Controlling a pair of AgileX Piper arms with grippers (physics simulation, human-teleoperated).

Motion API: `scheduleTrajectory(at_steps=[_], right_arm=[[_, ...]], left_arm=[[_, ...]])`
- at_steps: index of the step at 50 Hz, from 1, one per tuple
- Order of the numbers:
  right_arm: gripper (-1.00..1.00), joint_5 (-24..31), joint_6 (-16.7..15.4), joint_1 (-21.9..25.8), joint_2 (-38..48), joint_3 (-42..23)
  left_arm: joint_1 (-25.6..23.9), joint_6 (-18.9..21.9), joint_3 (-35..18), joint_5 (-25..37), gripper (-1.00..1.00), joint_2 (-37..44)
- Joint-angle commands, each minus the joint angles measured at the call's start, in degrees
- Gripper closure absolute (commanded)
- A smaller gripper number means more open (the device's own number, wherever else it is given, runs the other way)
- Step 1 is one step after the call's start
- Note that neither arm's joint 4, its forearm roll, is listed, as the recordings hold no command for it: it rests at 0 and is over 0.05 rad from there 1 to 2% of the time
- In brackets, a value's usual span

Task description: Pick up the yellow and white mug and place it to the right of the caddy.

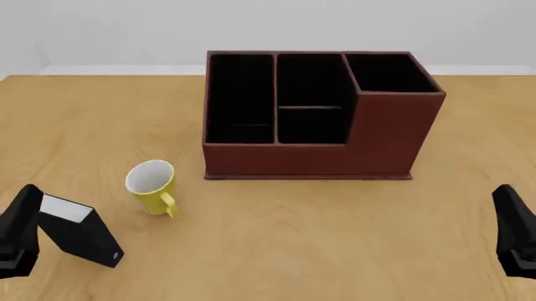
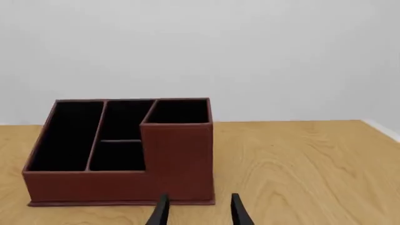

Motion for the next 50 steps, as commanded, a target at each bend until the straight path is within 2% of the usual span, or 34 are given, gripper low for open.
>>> scheduleTrajectory(at_steps=[1, 5, 7, 9, 15, 17, 24, 36, 37, 43, 45, 46, 50], right_arm=[[-1.0, 2.79, -2.16, 0.6, -3.09, 2.78], [-1.0, 2.45, -2.72, 0.66, -3.1, 2.75], [-1.0, 2.44, -2.73, 0.66, -3.1, 2.81], [-1.0, 2.45, -2.58, 0.74, -3.1, 2.77], [-1.0, 2.94, -2.79, 1.81, -3.11, 2.22], [-1.0, 2.87, -3.23, 2.55, -3.11, 2.0], [-1.0, 2.96, -4.78, 5.39, -3.11, 1.82], [-1.0, 3.06, -6.03, 7.61, -3.11, 2.0], [-1.0, 3.38, -6.88, 9.26, -3.11, 2.04], [-1.0, 4.34, -7.09, 11.69, -3.03, 1.6], [-1.0, 4.83, -6.24, 12.4, -3.01, 1.37], [-1.0, 5.3, -7.36, 16.23, -2.85, 1.29], [-1.0, 5.36, -7.69, 17.25, -2.62, 0.9]], left_arm=[[-0.93, 2.94, 3.19, 3.51, -1.0, -3.06], [-0.93, 5.05, 3.2, 3.24, -1.0, -3.11], [-0.71, 3.32, 3.19, 3.56, -1.0, -3.08], [-0.42, 4.66, 3.2, 3.52, -1.0, -3.06], [-0.4, 4.16, 3.2, 3.73, -1.0, -3.04], [-0.93, 5.22, 3.2, 3.56, -1.0, -3.1], [-1.83, 4.68, 3.16, 3.47, -1.0, -3.11], [-1.69, 5.13, 2.99, 2.88, -1.0, -3.12], [-1.63, 5.13, 2.6, 2.98, -1.0, -3.12], [-1.91, 4.95, 2.45, 2.81, -1.0, -3.13], [-1.89, 4.6, 2.01, 3.16, -1.0, -3.13], [-1.36, 5.01, 1.25, 3.42, -1.0, -3.12], [-1.2, 4.66, 1.83, 3.3, -1.0, -3.13]])
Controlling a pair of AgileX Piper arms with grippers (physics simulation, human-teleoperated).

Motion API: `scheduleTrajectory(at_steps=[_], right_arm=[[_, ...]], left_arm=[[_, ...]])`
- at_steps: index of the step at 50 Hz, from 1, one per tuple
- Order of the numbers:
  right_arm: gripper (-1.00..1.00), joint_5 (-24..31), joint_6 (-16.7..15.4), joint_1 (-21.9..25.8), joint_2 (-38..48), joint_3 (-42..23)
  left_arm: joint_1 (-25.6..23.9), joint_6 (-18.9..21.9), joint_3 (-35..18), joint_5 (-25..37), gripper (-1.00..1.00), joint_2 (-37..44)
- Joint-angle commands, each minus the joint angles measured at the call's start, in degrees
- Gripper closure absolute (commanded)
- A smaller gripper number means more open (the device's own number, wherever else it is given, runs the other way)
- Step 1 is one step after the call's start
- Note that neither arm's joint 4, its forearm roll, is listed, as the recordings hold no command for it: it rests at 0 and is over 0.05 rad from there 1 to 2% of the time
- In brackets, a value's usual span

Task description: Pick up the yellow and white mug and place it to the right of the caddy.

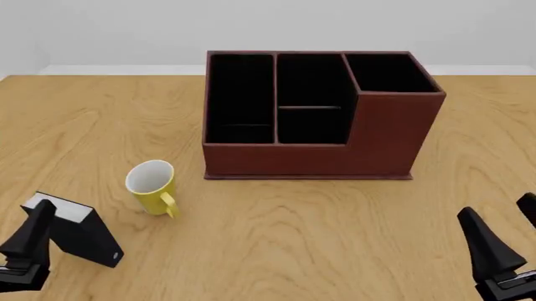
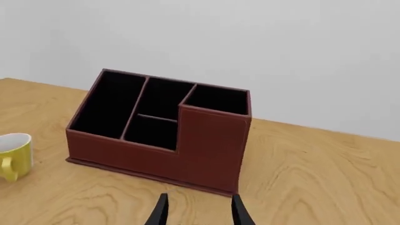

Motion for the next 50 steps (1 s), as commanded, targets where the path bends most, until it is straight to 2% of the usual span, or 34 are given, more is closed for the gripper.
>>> scheduleTrajectory(at_steps=[1, 16, 18, 20, 50], right_arm=[[-1.0, 1.16, -1.1, 5.95, 0.4, -0.74], [-1.0, -2.12, -1.56, 10.33, 3.94, -0.78], [-1.0, -3.47, -1.73, 10.87, 5.27, -0.74], [-1.0, -3.98, -1.83, 11.31, 5.63, -0.51], [-1.0, -13.67, -1.78, 17.04, 14.9, 0.12]], left_arm=[[0.43, -0.07, -0.16, -0.09, -1.0, -0.03], [0.46, -0.28, -0.73, 0.28, -1.0, -0.02], [0.23, -1.82, -0.37, 0.91, -1.0, -0.03], [0.51, -0.69, -0.5, 0.57, -1.0, -0.02], [0.6, -0.37, -1.28, 0.24, -1.0, -0.03]])
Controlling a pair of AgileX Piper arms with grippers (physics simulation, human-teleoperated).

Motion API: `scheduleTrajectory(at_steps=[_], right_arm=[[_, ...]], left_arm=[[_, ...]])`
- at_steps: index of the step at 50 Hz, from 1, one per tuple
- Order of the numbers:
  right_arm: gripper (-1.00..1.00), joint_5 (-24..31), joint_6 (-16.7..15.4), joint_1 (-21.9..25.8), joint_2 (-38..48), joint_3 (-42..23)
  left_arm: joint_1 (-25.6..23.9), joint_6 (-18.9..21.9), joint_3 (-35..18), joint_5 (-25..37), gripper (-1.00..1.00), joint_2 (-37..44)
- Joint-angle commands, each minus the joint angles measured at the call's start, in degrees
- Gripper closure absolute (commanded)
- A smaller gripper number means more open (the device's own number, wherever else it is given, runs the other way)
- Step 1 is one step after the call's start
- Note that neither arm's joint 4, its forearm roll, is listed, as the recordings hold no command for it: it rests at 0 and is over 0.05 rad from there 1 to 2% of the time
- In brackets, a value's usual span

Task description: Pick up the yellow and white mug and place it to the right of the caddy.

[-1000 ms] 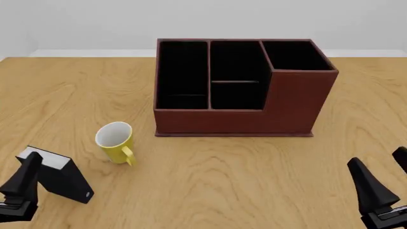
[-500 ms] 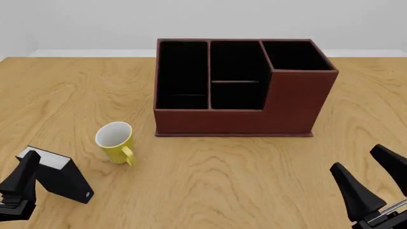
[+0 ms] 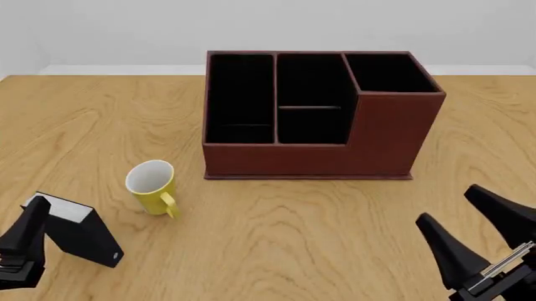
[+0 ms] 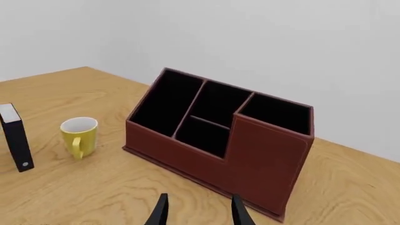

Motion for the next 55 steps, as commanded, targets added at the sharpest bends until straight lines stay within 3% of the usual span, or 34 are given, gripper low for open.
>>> scheduleTrajectory(at_steps=[1, 28, 32, 33, 55], right_arm=[[-1.0, -4.28, 0.17, 2.1, 4.01, 0.52], [-1.0, -15.16, -0.44, 5.43, 14.98, 0.23], [-1.0, -18.55, -0.59, 6.1, 17.78, 0.96], [-1.0, -22.05, -0.29, 7.19, 21.28, 1.44], [-1.0, -36.28, -0.83, 10.45, 36.14, 0.95]], left_arm=[[-0.13, 0.21, -0.22, -0.18, -1.0, 0.0], [0.37, -0.8, -2.0, 1.24, -1.0, 0.0], [0.35, -0.93, -2.11, 1.31, -1.0, 0.0], [0.44, -0.57, -2.08, 1.02, -1.0, 0.0], [0.56, -0.64, -2.38, 1.24, -1.0, 0.0]])
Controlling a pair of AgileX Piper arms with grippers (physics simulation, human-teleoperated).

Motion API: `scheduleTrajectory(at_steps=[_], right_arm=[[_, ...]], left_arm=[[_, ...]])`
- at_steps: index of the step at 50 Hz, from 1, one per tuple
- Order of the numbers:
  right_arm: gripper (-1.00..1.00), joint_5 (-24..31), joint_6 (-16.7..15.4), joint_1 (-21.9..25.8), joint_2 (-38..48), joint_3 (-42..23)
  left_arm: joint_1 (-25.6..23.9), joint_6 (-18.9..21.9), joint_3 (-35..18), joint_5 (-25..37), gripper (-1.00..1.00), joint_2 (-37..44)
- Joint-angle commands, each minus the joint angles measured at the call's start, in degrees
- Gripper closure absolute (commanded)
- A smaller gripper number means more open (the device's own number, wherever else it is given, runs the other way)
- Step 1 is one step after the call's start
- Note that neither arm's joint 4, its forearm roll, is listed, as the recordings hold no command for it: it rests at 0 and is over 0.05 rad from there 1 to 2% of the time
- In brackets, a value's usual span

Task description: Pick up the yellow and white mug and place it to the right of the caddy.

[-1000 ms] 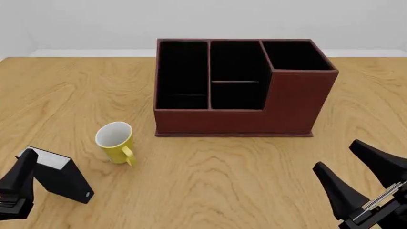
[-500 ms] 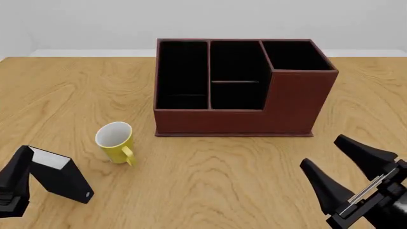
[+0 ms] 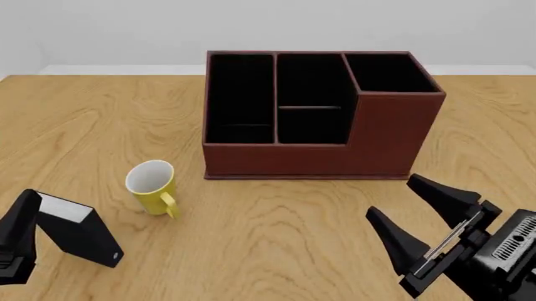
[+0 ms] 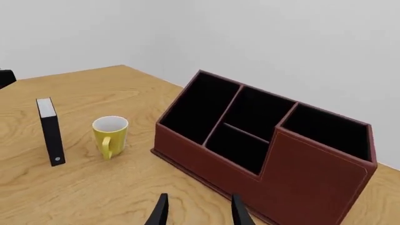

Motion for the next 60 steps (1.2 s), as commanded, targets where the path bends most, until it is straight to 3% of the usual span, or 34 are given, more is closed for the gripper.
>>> scheduleTrajectory(at_steps=[1, 11, 16, 27, 37, 60], right_arm=[[-1.0, -7.42, -0.49, 1.91, 7.74, -0.13], [-1.0, -12.66, -0.44, 2.83, 13.54, -0.31], [-1.0, -19.3, -0.77, 4.9, 21.36, -0.92], [-1.0, -23.35, -0.83, 6.42, 26.61, -1.63], [-1.0, -26.61, -1.02, 8.57, 32.15, -3.52], [-1.0, -28.58, -0.29, 10.66, 39.45, -7.98]], left_arm=[[0.28, -0.06, 0.09, -0.04, -1.0, 0.0], [0.59, -0.27, -0.09, -0.04, -1.0, 0.0], [0.79, -0.5, -0.86, 0.38, -1.0, 0.0], [0.89, -0.65, -2.15, 1.27, -1.0, 0.0], [1.4, -0.91, -3.6, 2.14, -1.0, 0.0], [2.64, -1.67, -6.61, 4.12, -1.0, 0.0]])
